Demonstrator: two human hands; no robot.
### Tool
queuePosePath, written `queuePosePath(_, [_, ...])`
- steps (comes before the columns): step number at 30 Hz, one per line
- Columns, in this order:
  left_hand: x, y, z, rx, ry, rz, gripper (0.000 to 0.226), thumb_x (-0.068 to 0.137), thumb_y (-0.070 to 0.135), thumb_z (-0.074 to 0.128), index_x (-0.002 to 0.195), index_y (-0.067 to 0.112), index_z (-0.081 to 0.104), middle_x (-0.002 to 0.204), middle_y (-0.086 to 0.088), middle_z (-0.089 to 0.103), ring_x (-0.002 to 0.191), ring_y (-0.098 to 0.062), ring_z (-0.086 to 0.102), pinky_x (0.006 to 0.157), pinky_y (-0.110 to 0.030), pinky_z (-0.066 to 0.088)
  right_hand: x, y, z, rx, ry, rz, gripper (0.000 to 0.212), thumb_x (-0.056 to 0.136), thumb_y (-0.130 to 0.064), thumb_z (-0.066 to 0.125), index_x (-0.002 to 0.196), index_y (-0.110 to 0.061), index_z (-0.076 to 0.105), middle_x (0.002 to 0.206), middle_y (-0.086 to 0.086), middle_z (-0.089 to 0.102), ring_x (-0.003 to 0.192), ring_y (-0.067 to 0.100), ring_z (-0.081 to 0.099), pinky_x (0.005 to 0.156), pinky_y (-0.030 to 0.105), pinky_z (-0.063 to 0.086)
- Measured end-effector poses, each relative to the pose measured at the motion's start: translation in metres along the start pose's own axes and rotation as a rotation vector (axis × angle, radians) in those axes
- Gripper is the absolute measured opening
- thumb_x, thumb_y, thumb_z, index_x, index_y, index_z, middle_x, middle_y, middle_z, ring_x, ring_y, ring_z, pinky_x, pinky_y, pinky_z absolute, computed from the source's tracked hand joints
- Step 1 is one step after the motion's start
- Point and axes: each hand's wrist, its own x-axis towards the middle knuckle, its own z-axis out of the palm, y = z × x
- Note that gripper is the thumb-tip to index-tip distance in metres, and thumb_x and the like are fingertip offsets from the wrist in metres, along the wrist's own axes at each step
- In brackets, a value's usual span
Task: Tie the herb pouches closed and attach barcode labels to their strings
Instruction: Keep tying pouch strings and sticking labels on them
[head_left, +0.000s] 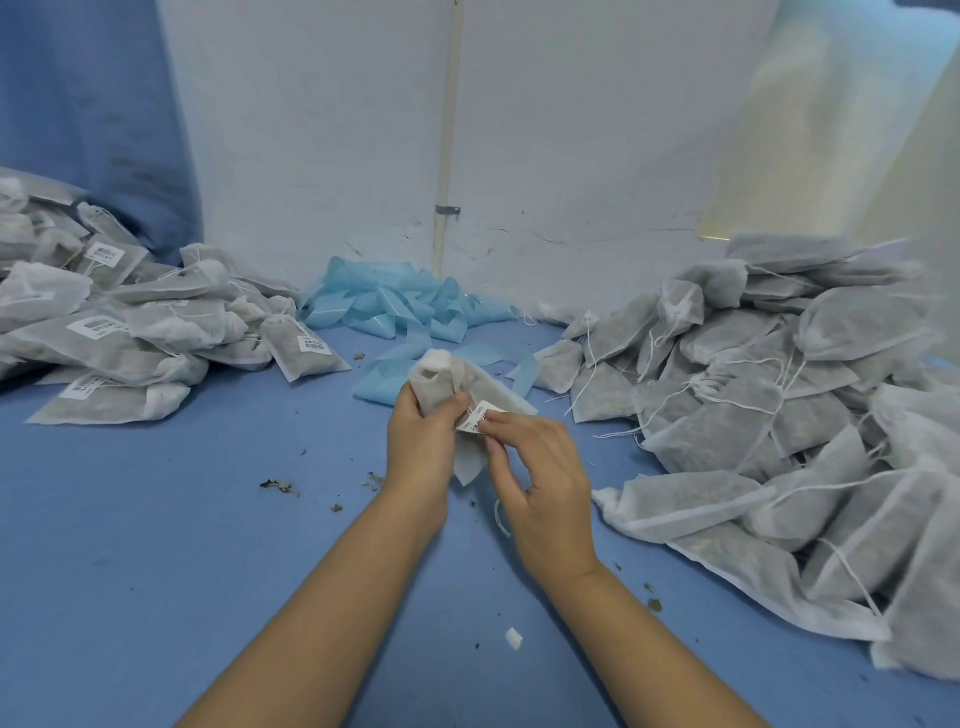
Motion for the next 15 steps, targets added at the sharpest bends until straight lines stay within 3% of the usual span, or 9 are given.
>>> queuePosePath(3, [0.0023,0.0023,-0.0015,-0.029,0.021,-0.001,0.016,0.088,0.008,0.061,0.097,0.021,0.059,0.084,0.0,0.064,0.07,-0.013,0.06,0.065,-0.028,0.048,-0.0013,0.0021,0.0022,-0.021,-0.034,-0.011,0.017,0.089,-0.01,0.058,0.097,-0.004,0.072,0.103,0.004,0.07,0.099,0.015,0.058,0.095,0.019,0.041])
queuePosePath(6, [0.0034,0.0035,-0.0023,-0.031,0.032,0.002,0.015,0.089,0.008,0.06,0.097,0.019,0.059,0.086,-0.002,0.064,0.073,-0.016,0.06,0.069,-0.03,0.05,-0.0021,0.0045,0.0028,-0.092,-0.068,-0.015,0.016,0.084,-0.007,0.065,0.097,-0.008,0.074,0.106,0.0,0.07,0.098,0.017,0.058,0.091,0.024,0.045])
queuePosePath(10, [0.0034,0.0022,-0.0034,0.021,0.046,0.03,0.014,0.088,0.008,0.06,0.099,0.017,0.059,0.086,-0.002,0.064,0.071,-0.015,0.061,0.063,-0.027,0.049,-0.0015,-0.0001,0.0017,-0.135,-0.101,0.021,0.019,0.083,-0.018,0.06,0.095,-0.016,0.075,0.104,-0.008,0.07,0.096,0.015,0.058,0.084,0.029,0.047])
queuePosePath(13, [0.0025,0.001,-0.0037,0.125,-0.026,0.054,0.017,0.086,0.004,0.061,0.095,0.018,0.061,0.086,-0.002,0.066,0.072,-0.013,0.062,0.062,-0.024,0.049,0.0009,0.0001,0.0015,-0.053,-0.096,0.207,0.025,0.086,-0.022,0.06,0.11,-0.018,0.067,0.113,-0.009,0.064,0.105,0.012,0.053,0.093,0.025,0.041])
queuePosePath(15, [0.0011,0.0008,-0.0034,0.184,-0.128,0.066,0.023,0.084,0.002,0.062,0.09,0.024,0.062,0.084,0.003,0.068,0.071,-0.01,0.064,0.061,-0.02,0.05,0.0018,0.0029,0.0,0.061,-0.116,0.394,0.04,0.088,-0.022,0.064,0.127,-0.021,0.055,0.128,-0.011,0.054,0.117,0.005,0.046,0.1,0.017,0.034])
